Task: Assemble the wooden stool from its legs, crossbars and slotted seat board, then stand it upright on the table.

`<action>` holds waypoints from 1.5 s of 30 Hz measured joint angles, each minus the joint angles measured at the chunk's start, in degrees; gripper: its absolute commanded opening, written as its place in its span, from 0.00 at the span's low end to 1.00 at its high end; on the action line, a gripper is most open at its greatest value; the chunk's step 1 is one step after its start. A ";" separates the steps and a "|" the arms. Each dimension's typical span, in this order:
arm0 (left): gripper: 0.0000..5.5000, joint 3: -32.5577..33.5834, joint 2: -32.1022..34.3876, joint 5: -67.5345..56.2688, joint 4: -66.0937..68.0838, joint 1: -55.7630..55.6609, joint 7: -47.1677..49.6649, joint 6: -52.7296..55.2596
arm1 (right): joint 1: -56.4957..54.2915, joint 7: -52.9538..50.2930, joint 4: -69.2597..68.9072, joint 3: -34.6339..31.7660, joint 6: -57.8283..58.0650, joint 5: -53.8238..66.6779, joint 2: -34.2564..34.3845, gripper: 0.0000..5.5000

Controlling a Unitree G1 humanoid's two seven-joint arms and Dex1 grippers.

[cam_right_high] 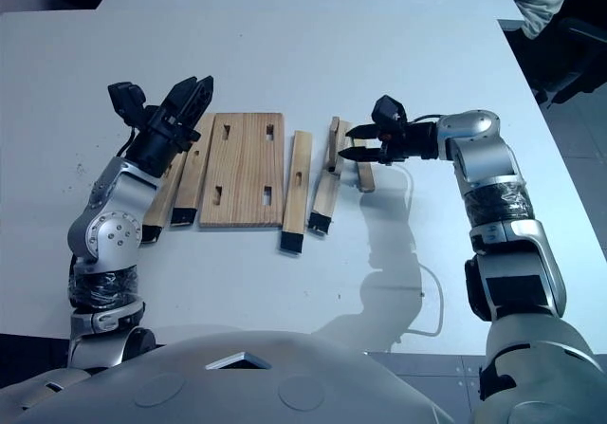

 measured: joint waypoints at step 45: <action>0.43 1.85 -0.32 2.93 6.24 -2.25 1.05 -2.65 | -3.48 -29.28 -38.55 -8.11 15.98 20.03 16.52 0.45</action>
